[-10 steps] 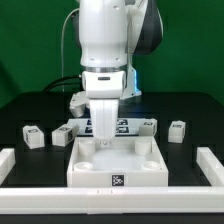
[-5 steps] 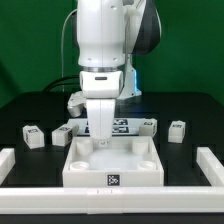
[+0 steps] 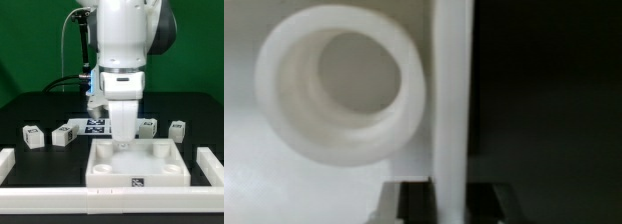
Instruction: Assemble one leg
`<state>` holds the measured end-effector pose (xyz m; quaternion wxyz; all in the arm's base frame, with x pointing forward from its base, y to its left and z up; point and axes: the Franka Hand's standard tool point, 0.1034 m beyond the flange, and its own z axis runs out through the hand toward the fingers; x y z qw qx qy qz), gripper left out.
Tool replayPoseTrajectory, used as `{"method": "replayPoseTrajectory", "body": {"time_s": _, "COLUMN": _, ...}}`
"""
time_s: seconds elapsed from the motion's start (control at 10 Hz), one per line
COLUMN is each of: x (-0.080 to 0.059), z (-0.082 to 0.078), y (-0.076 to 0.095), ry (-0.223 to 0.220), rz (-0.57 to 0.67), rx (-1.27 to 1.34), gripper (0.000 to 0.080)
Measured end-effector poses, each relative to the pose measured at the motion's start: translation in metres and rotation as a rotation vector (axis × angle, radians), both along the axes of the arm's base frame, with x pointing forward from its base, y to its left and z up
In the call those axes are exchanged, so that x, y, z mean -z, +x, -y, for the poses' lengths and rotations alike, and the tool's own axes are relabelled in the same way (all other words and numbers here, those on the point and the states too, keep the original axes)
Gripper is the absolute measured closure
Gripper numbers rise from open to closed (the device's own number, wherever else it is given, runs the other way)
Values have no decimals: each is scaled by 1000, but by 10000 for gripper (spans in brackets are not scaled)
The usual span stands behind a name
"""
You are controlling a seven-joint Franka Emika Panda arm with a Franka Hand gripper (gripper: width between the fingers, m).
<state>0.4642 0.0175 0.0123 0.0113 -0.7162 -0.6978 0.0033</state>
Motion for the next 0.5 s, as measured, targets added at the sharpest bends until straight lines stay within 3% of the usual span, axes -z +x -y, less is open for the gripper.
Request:
{"method": "replayPoseTrajectory", "body": {"time_s": 0.3, "x": 0, "z": -27, "y": 16, "ry": 6, "rz": 6, "rx": -15, "gripper": 739}}
{"method": "replayPoseTrajectory", "body": {"time_s": 0.5, "x": 0, "z": -29, "y": 23, "ry": 3, "rz": 5, "rx": -4, "gripper": 739}}
